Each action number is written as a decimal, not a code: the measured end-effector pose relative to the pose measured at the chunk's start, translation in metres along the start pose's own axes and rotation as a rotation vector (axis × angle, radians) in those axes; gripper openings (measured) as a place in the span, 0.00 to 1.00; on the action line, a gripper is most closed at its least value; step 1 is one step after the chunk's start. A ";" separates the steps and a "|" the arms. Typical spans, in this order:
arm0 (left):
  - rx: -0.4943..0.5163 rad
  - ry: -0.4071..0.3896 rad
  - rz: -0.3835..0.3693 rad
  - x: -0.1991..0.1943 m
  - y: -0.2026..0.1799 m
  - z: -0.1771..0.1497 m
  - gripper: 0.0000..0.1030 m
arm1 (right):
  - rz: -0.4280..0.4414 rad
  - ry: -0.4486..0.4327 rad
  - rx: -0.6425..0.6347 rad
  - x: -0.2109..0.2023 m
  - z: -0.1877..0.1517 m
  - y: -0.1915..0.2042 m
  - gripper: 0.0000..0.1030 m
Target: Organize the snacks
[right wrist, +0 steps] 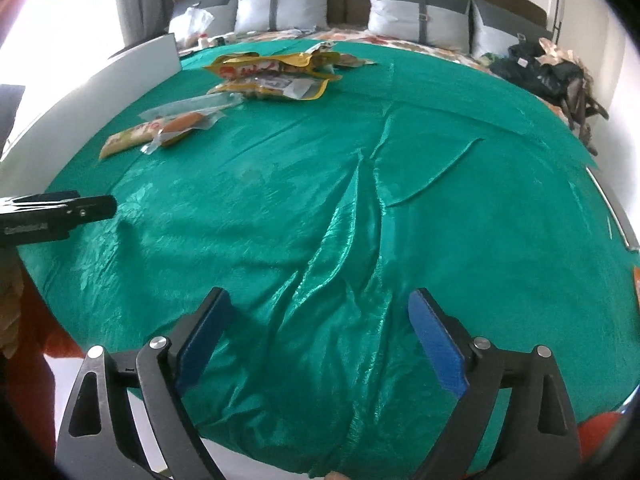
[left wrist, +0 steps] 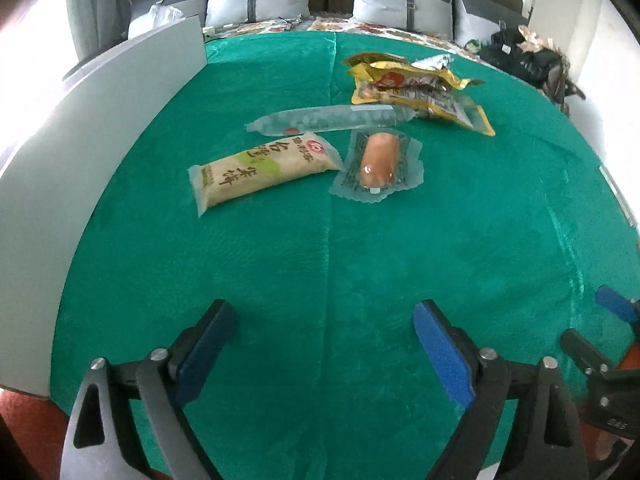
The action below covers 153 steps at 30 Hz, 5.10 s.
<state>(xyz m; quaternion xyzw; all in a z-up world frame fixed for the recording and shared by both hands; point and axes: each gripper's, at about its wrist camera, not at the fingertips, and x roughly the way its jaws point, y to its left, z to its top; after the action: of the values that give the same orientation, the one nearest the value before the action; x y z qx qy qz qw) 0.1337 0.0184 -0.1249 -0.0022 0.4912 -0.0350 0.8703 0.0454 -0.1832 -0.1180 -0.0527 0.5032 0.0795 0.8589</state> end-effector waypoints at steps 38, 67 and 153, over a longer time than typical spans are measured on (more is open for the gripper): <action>0.338 0.092 -0.088 0.000 0.029 0.082 0.99 | -0.020 -0.025 0.024 0.002 0.000 0.004 0.96; 0.114 0.094 -0.115 0.011 0.033 0.048 0.61 | -0.025 -0.039 0.029 0.002 -0.001 0.005 0.96; 0.128 -0.098 -0.071 0.024 0.051 0.032 0.93 | -0.006 -0.030 0.009 0.034 0.039 0.019 0.91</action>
<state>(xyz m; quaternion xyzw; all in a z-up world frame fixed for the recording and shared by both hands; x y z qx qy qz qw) 0.1763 0.0668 -0.1307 0.0344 0.4445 -0.0969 0.8899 0.0916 -0.1546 -0.1292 -0.0494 0.4903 0.0754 0.8669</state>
